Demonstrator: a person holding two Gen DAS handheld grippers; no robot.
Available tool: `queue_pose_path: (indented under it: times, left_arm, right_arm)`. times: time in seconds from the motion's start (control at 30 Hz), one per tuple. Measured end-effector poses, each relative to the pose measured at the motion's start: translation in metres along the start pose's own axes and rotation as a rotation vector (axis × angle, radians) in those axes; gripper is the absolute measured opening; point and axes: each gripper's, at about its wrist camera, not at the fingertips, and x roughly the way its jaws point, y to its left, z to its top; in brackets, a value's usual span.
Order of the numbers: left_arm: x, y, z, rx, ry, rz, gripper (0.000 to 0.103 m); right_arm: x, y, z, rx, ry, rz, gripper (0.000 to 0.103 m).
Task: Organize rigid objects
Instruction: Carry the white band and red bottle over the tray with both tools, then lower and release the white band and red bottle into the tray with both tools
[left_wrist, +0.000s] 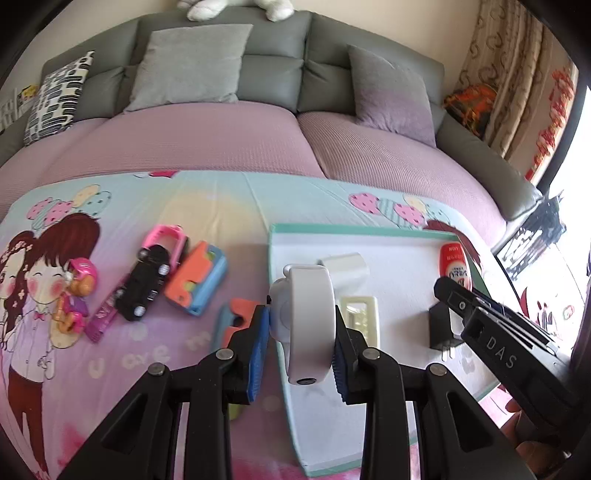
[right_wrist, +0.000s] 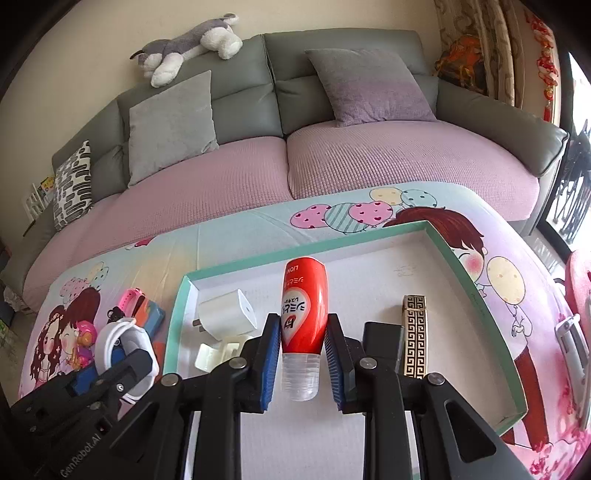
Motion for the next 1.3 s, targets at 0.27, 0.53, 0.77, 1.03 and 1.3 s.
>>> queue_pose_path:
  times: [0.27, 0.53, 0.77, 1.03, 1.3]
  left_arm:
    - [0.011, -0.016, -0.010, 0.041, 0.051, -0.001, 0.033]
    - [0.025, -0.020, -0.018, 0.056, 0.106, 0.005, 0.033]
    - [0.037, -0.022, -0.023, 0.052, 0.158, -0.006, 0.033]
    - [0.040, -0.023, -0.024, 0.048, 0.169, -0.014, 0.033]
    - [0.042, -0.024, -0.024, 0.061, 0.173, -0.002, 0.033]
  right_arm:
    - [0.019, -0.008, -0.008, 0.001, 0.094, -0.011, 0.026]
    - [0.031, -0.007, -0.014, -0.006, 0.133, -0.008, 0.026]
    - [0.039, -0.006, -0.016, -0.005, 0.154, 0.010, 0.026]
    - [0.049, -0.002, -0.021, -0.015, 0.191, -0.001, 0.026]
    - [0.054, -0.001, -0.023, -0.014, 0.217, -0.018, 0.027]
